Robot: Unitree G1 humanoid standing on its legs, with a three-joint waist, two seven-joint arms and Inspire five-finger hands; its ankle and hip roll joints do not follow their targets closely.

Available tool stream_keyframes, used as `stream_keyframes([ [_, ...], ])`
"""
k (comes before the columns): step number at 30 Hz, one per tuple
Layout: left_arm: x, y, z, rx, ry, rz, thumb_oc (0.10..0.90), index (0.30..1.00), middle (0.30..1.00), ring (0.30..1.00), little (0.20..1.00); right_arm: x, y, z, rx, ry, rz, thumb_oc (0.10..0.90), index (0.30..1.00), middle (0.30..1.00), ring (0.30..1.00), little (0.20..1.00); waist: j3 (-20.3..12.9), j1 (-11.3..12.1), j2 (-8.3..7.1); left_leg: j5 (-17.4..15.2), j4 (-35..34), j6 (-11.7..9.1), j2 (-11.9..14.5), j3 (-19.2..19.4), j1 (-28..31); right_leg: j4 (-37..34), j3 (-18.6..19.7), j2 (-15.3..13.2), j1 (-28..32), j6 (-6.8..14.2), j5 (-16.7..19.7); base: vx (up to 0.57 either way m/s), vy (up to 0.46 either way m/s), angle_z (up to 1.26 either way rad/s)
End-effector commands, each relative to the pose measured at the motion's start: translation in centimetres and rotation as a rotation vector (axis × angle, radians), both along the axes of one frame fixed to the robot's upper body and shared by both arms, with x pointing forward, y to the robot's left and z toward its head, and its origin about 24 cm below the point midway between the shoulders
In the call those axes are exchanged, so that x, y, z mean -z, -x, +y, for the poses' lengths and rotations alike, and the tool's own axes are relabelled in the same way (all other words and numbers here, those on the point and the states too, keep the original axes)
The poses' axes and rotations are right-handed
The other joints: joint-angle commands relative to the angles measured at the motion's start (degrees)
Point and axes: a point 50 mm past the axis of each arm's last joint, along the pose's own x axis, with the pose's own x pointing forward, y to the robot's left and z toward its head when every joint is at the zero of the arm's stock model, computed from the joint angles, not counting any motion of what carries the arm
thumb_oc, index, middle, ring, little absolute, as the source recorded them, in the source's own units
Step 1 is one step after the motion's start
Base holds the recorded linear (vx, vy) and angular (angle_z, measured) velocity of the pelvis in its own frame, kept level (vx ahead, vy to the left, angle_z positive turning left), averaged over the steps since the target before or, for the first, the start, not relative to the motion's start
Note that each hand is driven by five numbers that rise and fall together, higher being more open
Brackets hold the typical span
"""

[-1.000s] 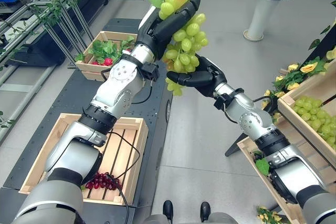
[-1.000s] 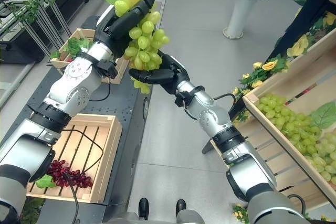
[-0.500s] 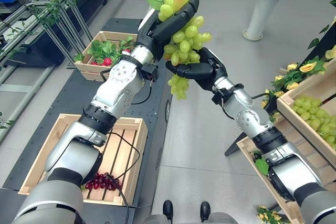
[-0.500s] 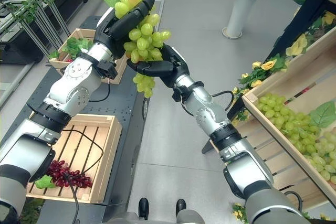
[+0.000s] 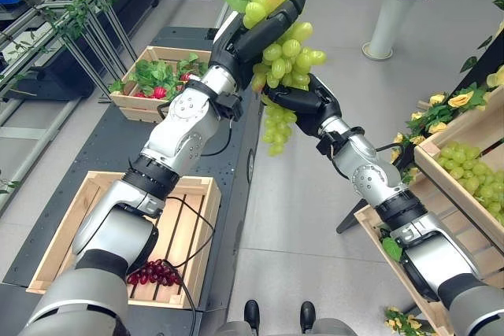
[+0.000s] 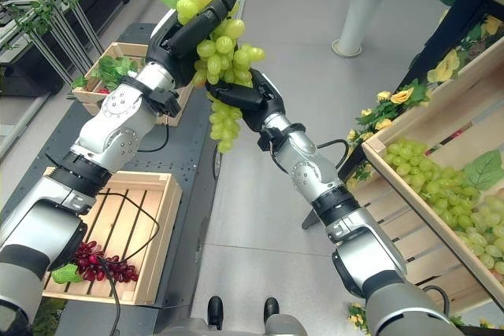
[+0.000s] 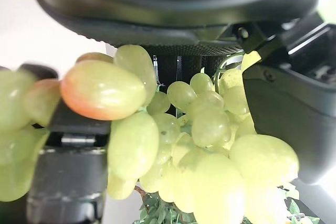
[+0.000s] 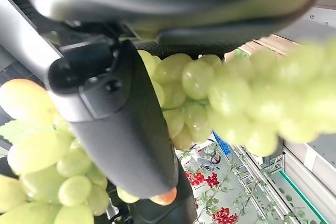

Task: Pick up the fruits from the basket on one side to the basket on the other side

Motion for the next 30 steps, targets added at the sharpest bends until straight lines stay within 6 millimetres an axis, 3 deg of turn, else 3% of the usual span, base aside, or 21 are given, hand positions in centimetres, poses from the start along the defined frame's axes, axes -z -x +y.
stream_keyframes([
  [1, -3.9, -1.1, 1.1, -0.08, 0.137, -0.104, 0.4, 0.3, 0.3, 0.3, 0.3, -6.0, -0.1, 1.0, -0.018, -0.237, -0.226, 0.4, 0.3, 0.3, 0.3, 0.3, -13.9, 0.7, 0.25, -5.8, 0.1, -2.4, -0.4, -1.1, -0.3, 0.1, -1.1, 0.8, -0.6, -1.3, -1.6, -0.01, 0.008, -0.04],
  [5, -3.7, -1.2, 1.4, -0.108, 0.132, -0.094, 0.4, 0.3, 0.3, 0.3, 0.3, -5.9, -0.1, 0.7, -0.017, -0.236, -0.227, 0.4, 0.3, 0.3, 0.3, 0.3, -14.0, 0.6, 0.22, -5.8, 0.1, -2.4, -0.4, -1.1, -0.3, 0.1, -1.0, 0.8, -0.6, -1.2, -1.6, 0.0, 0.002, -0.01],
  [6, -3.7, -1.3, 1.6, -0.124, 0.134, -0.091, 0.538, 0.507, 0.507, 0.507, 0.507, -6.0, -0.2, 0.7, -0.017, -0.231, -0.231, 0.4, 0.3, 0.3, 0.3, 0.3, -14.0, 0.6, 0.2, -5.8, 0.1, -2.4, -0.4, -1.1, -0.3, 0.1, -1.0, 0.8, -0.6, -1.2, -1.6, 0.0, 0.0, 0.0],
  [7, -3.6, -1.5, 1.9, -0.14, 0.135, -0.089, 0.8, 0.9, 0.9, 0.9, 0.9, -6.0, -0.1, 0.7, -0.017, -0.227, -0.236, 0.4, 0.3, 0.3, 0.3, 0.3, -14.0, 0.6, 0.15, -5.8, 0.1, -2.4, -0.4, -1.1, -0.3, 0.1, -0.9, 0.9, -0.6, -1.2, -1.6, 0.0, 0.0, 0.0],
  [13, -2.9, -1.9, 2.9, -0.207, 0.128, -0.054, 0.8, 0.9, 0.9, 0.9, 0.9, -6.4, -0.1, 0.2, 0.036, -0.196, -0.282, 0.4, 0.3, 0.3, 0.3, 0.3, -14.1, 0.5, 0.11, -5.9, 0.1, -2.4, -0.3, -1.1, -0.3, 0.1, -0.7, 0.9, -0.8, -1.2, -1.5, 0.0, 0.0, 0.0],
  [20, -0.3, -2.5, 4.7, -0.252, 0.11, 0.046, 0.8, 0.9, 0.9, 0.9, 0.9, -7.1, 0.3, -0.3, 0.081, -0.18, -0.338, 0.4, 0.3, 0.3, 0.3, 0.3, -13.8, 0.2, 0.24, -6.0, 0.1, -2.3, -0.2, -1.0, -0.3, 0.1, -0.2, 0.9, -0.9, -1.2, -1.4, 0.0, 0.009, -0.02],
  [24, 1.8, -2.6, 4.8, -0.178, 0.041, 0.116, 0.8, 0.9, 0.9, 0.9, 0.9, -7.0, 0.4, -0.9, 0.106, -0.194, -0.335, 0.4, 0.3, 0.3, 0.3, 0.3, -13.8, 0.1, 0.2, -6.1, 0.1, -2.2, -0.2, -0.8, -0.2, 0.1, 0.1, 0.9, -0.8, -1.2, -1.3, 0.0, 0.0, 0.0],
  [30, 3.4, -2.3, 5.0, -0.088, 0.045, 0.16, 0.8, 0.9, 0.9, 0.9, 0.9, -6.5, 0.4, -1.6, 0.128, -0.195, -0.329, 0.4, 0.3, 0.3, 0.3, 0.3, -13.7, 0.1, 0.1, -6.1, 0.1, -2.2, -0.2, -0.5, -0.1, 0.1, 0.2, 0.9, -0.9, -1.1, -1.1, 0.0, 0.0, 0.0],
])
